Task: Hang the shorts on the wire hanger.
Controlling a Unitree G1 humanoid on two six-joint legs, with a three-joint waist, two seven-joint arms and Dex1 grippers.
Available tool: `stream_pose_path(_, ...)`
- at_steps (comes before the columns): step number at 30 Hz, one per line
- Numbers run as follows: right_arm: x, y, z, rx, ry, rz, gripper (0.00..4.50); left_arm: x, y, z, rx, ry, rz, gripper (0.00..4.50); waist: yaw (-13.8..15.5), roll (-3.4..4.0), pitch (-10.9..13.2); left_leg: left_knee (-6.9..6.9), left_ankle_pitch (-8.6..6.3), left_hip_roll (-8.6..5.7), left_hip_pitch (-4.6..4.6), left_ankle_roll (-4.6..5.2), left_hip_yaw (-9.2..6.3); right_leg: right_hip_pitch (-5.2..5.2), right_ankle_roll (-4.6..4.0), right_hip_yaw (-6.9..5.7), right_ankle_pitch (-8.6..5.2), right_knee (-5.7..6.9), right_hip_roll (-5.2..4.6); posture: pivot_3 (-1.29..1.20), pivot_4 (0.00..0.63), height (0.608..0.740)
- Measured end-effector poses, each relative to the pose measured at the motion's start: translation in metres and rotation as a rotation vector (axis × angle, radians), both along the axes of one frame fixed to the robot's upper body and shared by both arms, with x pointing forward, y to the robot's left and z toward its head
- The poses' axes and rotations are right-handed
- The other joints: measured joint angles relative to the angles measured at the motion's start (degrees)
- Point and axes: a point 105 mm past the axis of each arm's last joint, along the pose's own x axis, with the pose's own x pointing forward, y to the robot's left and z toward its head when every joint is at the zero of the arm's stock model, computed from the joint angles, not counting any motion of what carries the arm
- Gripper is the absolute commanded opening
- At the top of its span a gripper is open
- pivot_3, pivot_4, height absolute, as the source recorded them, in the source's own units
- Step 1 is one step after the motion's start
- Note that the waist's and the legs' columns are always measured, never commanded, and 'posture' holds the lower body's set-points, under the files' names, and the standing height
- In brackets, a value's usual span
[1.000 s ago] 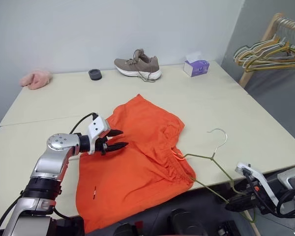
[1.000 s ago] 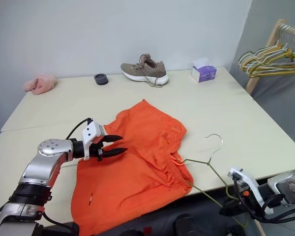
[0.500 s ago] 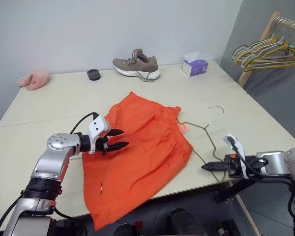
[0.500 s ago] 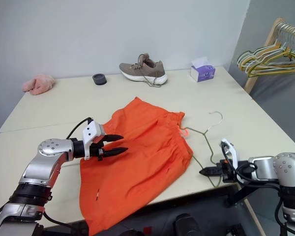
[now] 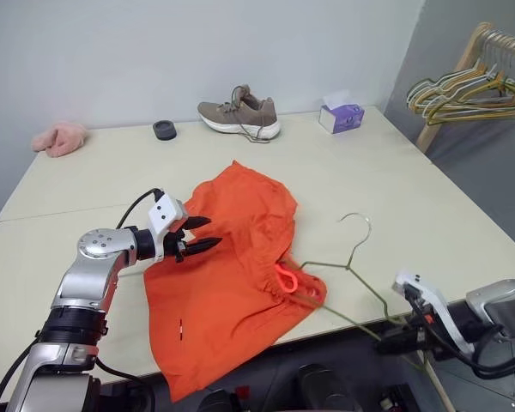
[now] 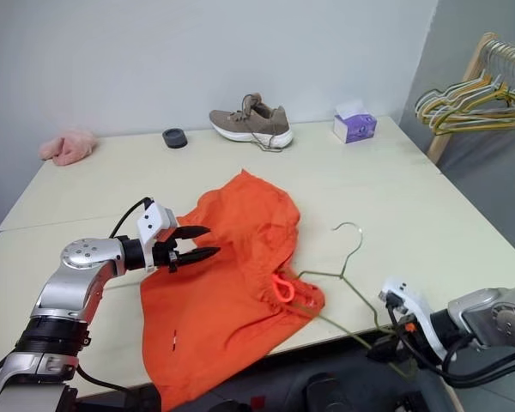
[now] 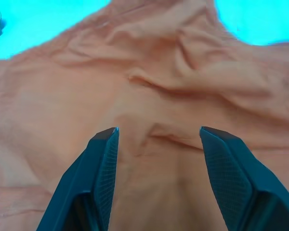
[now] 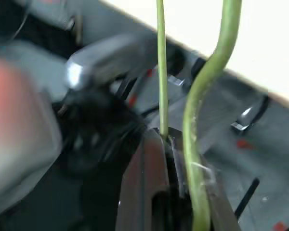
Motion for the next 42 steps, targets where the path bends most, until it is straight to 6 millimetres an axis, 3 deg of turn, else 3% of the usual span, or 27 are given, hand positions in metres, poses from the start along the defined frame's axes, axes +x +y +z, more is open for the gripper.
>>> stream_pose_path(8, 0.031, 0.001, -0.003, 0.025, 0.045, -0.163, 0.0, 0.0, 0.0, 0.0, -0.003, 0.0, 0.001, 2.81, -0.1, 0.04, 0.0, -0.07, 0.0, 0.02, -0.07, 0.0, -0.14, -0.05, 0.0, 0.02, -0.01, 0.04, 0.03, -0.26, 0.068, 0.74)
stream_pose_path(17, 0.097, 0.042, 0.024, 0.262, -0.011, -0.314, 0.0, 0.002, -0.001, 0.001, -0.01, -0.005, 0.0, 2.81, -0.3, 0.07, 0.0, -0.05, 0.01, 0.02, -0.08, 0.0, -0.14, -0.06, 0.01, 0.04, 0.0, 0.09, 0.05, -0.26, 0.064, 0.74)
stream_pose_path(21, 0.11, 0.051, 0.03, 0.271, -0.073, -0.358, 0.0, 0.002, -0.001, 0.0, -0.012, -0.002, 0.004, 2.81, 0.0, 0.09, 0.0, -0.08, -0.01, -0.05, -0.3, 0.01, -0.17, -0.26, 0.01, -0.01, 0.01, 0.1, 0.04, -0.26, 0.062, 0.74)
stream_pose_path(24, 0.108, 0.047, 0.036, 0.109, -0.27, -0.282, 0.0, 0.003, -0.002, 0.001, -0.017, -0.007, 0.007, 2.81, 0.4, 0.22, 0.0, 0.0, -0.02, -0.12, -0.95, 0.04, -0.23, -0.86, -0.16, -0.08, 0.16, 0.12, -0.03, -0.25, 0.062, 0.74)
stream_pose_path(26, 0.088, 0.045, 0.038, 0.005, -0.383, -0.114, 0.0, 0.004, 0.0, 0.001, -0.017, -0.008, 0.021, 2.81, 0.7, 0.24, 0.0, -0.02, -0.04, -0.11, -1.03, 0.05, -0.31, -0.9, -0.11, -0.16, 0.13, 0.08, -0.06, -0.25, 0.062, 0.74)
stream_pose_path(29, 0.049, 0.048, 0.031, -0.071, -0.405, 0.155, 0.0, 0.006, 0.002, 0.002, -0.018, -0.015, 0.032, 2.81, 0.9, 0.25, 0.0, -0.05, -0.07, -0.02, -1.0, 0.02, -0.38, -0.89, -0.06, -0.23, 0.09, 0.04, -0.06, -0.25, 0.062, 0.74)
stream_pose_path(33, 0.02, 0.035, 0.009, -0.135, -0.343, 0.316, 0.0, 0.007, 0.004, 0.003, -0.022, -0.018, 0.042, 2.81, 0.9, 0.25, 0.0, -0.01, -0.06, -0.04, -0.9, 0.02, -0.25, -0.86, 0.14, -0.15, -0.03, 0.1, -0.06, -0.26, 0.063, 0.74)
stream_pose_path(35, 0.019, 0.023, 0.002, -0.185, -0.331, 0.326, 0.0, 0.008, 0.008, 0.004, -0.026, -0.021, 0.056, 2.81, 0.9, 0.23, 0.0, 0.05, -0.05, 0.0, -0.81, 0.02, -0.17, -0.82, 0.12, -0.15, -0.01, 0.1, -0.06, -0.26, 0.063, 0.74)
stream_pose_path(42, 0.051, 0.028, -0.008, -0.116, -0.244, 0.06, 0.0, 0.009, 0.007, 0.008, -0.028, -0.032, 0.055, 2.81, -0.1, 0.18, -0.1, 0.16, 0.04, -0.02, -0.54, 0.1, -0.1, -0.57, 0.02, -0.06, 0.13, 0.18, 0.01, -0.26, 0.063, 0.74)
